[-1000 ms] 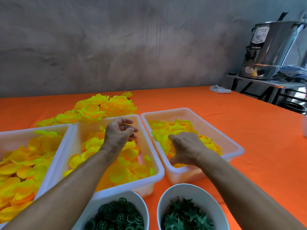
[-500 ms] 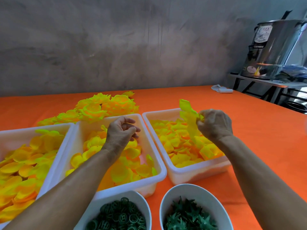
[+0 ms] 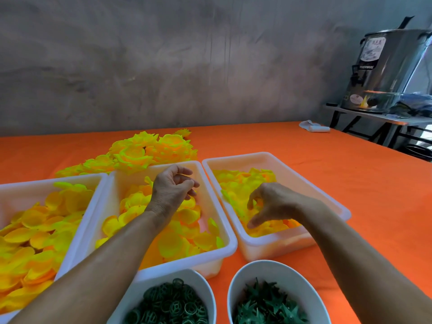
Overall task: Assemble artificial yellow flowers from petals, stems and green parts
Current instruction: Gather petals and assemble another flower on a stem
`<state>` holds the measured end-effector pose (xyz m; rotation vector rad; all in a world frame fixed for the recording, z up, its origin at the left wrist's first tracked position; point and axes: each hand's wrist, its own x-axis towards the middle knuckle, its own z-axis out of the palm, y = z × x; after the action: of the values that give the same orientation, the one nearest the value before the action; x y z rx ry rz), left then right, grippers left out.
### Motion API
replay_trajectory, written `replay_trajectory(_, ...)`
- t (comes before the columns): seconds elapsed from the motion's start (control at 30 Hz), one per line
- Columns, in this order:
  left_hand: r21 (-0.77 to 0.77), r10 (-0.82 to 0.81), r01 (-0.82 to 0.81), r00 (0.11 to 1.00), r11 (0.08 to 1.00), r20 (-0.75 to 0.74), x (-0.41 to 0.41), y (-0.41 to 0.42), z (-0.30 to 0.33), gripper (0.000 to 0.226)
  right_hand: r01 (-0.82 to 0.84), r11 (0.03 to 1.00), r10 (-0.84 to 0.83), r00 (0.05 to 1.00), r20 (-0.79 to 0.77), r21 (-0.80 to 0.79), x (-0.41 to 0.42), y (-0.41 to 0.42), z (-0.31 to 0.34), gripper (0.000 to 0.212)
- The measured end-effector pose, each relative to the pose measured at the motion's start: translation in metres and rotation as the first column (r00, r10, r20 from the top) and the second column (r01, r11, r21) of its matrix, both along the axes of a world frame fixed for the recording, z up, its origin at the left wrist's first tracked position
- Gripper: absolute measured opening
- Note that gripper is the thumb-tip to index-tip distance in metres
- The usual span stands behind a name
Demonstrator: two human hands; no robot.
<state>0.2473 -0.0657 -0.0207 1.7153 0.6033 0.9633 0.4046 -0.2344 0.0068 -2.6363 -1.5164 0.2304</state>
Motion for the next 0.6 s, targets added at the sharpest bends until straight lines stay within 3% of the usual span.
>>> replay_trajectory(0.07,0.003,-0.003,0.003,1.000,1.000,0.002,0.000,0.000,0.000,0.019,0.025,1.000,-0.022,0.985,-0.174,0.018,0.003,-0.003,0.004,0.067)
replay_trajectory(0.13,0.003,-0.006,0.006,1.000,1.000,0.005,0.001,0.001,0.000,0.019,0.070,0.988,-0.024,0.951,-0.307,0.140,0.006,-0.007,0.010,0.071)
replay_trajectory(0.23,0.016,-0.011,0.011,1.000,1.000,0.003,0.001,0.000,-0.001,0.019,0.228,0.894,0.018,0.843,-0.537,0.387,0.007,-0.006,0.014,0.048)
replay_trajectory(0.33,0.024,-0.029,0.029,1.000,0.999,0.004,0.002,0.000,-0.002,0.019,0.427,0.734,0.162,0.645,-0.747,0.527,-0.003,0.006,0.012,0.019)
replay_trajectory(0.5,0.008,-0.092,0.092,0.995,0.996,0.048,0.004,-0.003,-0.002,0.014,0.650,0.528,0.524,0.257,-0.812,0.547,-0.023,0.029,-0.002,0.016)
replay_trajectory(0.57,0.003,-0.129,0.129,0.989,0.992,0.067,0.005,-0.005,0.000,0.012,0.678,0.516,0.544,0.213,-0.811,0.524,-0.027,0.036,-0.010,0.016)
replay_trajectory(0.6,0.002,-0.149,0.150,0.987,0.989,0.067,0.005,-0.007,0.000,0.014,0.674,0.524,0.518,0.234,-0.823,0.521,-0.028,0.039,-0.013,0.016)
